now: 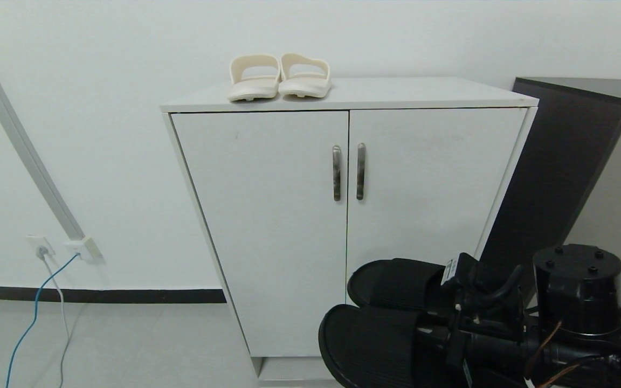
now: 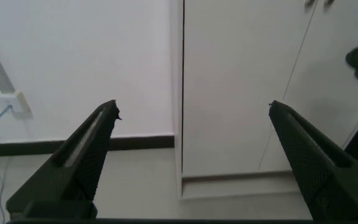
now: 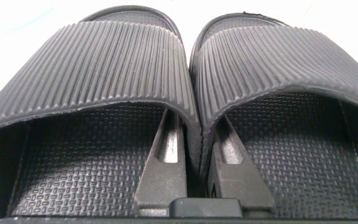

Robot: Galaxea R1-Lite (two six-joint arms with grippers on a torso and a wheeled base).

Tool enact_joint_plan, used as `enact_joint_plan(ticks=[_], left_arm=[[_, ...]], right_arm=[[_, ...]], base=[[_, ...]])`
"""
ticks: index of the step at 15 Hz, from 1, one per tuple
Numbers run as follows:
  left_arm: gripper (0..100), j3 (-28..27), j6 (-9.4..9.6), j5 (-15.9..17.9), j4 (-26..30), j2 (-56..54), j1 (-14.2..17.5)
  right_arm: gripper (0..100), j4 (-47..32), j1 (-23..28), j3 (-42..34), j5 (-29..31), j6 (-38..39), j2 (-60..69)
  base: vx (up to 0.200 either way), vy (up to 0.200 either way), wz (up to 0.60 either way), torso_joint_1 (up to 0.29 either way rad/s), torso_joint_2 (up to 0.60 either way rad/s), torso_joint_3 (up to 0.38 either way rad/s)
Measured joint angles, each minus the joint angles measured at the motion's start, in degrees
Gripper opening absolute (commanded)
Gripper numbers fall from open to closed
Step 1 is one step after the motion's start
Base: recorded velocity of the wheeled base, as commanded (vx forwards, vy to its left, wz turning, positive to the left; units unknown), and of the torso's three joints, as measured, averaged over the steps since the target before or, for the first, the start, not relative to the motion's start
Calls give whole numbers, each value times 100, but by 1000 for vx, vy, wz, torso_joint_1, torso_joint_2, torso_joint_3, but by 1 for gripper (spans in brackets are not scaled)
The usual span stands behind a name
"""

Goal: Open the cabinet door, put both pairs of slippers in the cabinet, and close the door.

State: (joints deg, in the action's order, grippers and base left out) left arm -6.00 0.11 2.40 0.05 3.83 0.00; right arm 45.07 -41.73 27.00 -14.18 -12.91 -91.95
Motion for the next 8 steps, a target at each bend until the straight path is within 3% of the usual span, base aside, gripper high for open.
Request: enact_joint_plan(ticks=[3, 8], left_arm=[[100, -402, 10, 608, -124, 841, -68], [100, -708, 13, 1763, -1300, 2538, -116]], right_arm=[[0, 0, -9, -13, -2, 7, -5], [0, 0, -9, -24, -2, 11, -7]], base=[[0, 0, 0, -17, 97, 92], [0, 0, 0, 0, 10, 11]])
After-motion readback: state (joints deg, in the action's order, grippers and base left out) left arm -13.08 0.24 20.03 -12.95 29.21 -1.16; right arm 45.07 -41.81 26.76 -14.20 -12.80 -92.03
